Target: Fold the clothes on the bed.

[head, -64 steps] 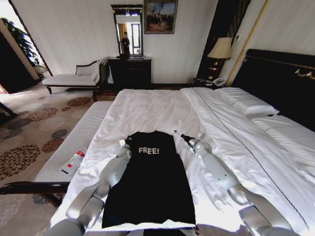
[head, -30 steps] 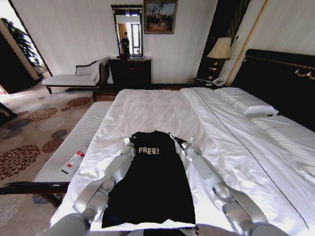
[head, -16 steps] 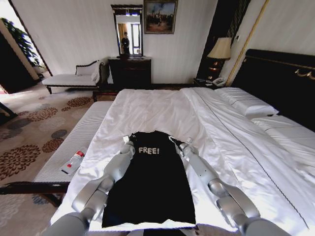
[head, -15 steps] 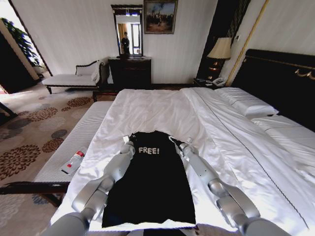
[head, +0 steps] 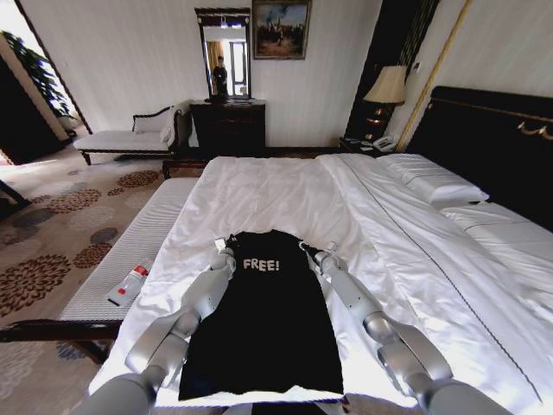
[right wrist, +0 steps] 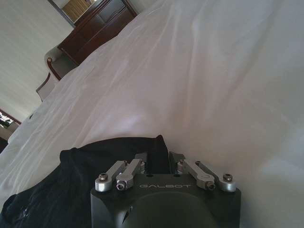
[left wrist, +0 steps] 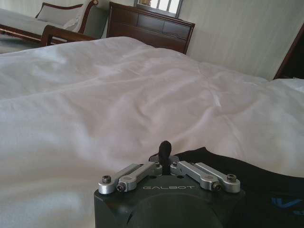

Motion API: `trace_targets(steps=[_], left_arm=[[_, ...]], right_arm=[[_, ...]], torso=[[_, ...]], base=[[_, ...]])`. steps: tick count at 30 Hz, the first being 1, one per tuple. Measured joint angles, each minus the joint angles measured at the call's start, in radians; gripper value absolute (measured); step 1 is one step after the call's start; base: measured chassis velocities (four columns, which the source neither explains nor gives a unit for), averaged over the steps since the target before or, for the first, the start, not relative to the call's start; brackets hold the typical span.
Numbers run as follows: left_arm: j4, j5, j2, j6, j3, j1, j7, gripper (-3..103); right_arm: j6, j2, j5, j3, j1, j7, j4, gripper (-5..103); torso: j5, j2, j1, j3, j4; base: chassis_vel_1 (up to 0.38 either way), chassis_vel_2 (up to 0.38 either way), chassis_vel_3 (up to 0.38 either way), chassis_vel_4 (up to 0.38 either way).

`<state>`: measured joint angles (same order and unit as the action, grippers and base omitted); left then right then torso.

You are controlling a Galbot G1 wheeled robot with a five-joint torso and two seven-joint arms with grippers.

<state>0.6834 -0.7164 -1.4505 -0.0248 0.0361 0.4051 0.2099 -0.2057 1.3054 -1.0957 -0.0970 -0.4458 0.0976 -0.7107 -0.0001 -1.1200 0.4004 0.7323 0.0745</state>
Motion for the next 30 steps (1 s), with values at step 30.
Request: trace_targets(steps=[30], left_arm=[[0.089, -0.071, 0.075, 0.027, -0.021, -0.026, 0.050, 2]], right_arm=[[0.019, -0.045, 0.017, 0.032, 0.028, -0.046, -0.113, 0]], torso=[[0.0000, 0.000, 0.000, 0.000, -0.0003]], base=[[0.000, 0.000, 0.000, 0.000]])
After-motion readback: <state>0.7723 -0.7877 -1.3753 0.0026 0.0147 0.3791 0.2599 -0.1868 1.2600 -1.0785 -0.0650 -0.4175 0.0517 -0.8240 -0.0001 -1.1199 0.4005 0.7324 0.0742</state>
